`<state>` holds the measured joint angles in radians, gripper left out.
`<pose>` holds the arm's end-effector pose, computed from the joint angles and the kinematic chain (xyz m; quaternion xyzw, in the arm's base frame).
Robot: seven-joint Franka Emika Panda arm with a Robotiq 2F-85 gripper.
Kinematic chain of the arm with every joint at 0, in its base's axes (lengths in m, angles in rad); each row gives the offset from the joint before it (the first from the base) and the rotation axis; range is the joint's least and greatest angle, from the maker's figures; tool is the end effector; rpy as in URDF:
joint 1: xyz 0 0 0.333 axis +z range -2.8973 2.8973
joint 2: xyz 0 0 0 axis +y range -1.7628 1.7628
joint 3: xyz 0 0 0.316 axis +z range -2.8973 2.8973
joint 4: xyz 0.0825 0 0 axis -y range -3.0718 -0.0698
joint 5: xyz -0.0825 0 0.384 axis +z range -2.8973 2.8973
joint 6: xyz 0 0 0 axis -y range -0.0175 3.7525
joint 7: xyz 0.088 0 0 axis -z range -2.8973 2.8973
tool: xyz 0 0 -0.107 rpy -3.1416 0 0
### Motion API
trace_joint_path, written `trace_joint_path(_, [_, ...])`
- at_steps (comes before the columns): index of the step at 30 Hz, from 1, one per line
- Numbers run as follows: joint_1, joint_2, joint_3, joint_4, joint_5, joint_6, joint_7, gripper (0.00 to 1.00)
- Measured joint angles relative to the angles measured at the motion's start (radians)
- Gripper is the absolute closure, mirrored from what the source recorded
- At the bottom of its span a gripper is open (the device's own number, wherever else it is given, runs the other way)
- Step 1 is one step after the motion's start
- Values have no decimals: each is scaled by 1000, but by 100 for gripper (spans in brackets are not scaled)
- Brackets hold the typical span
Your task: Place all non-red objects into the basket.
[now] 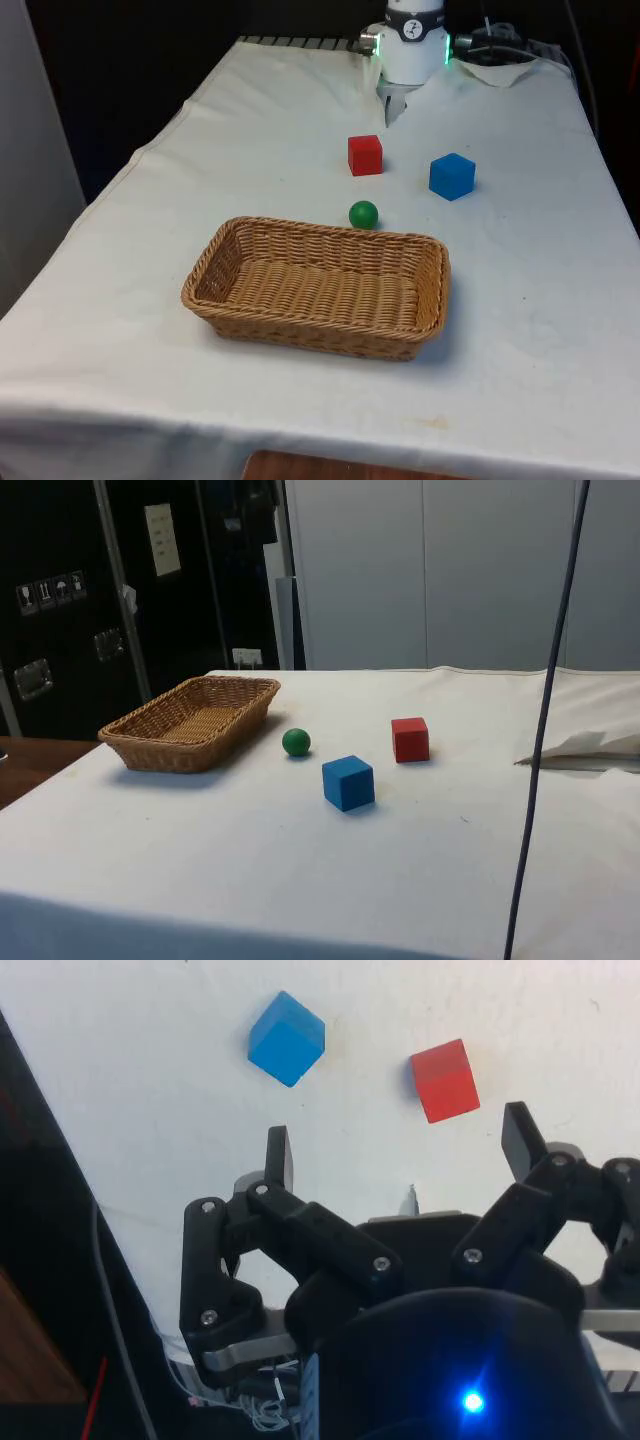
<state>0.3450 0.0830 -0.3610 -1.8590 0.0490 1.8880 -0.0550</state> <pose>0.5776 -0.0009 0.4701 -0.9996 -0.0115 0.0239 0.0093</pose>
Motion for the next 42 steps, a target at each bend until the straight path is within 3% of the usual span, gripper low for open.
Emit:
trace_joint_path(16, [-5,4,-6,-29,0,50,-14,0])
trace_joint_path(42, [-5,1,-8,-221,-2,319,-46,0])
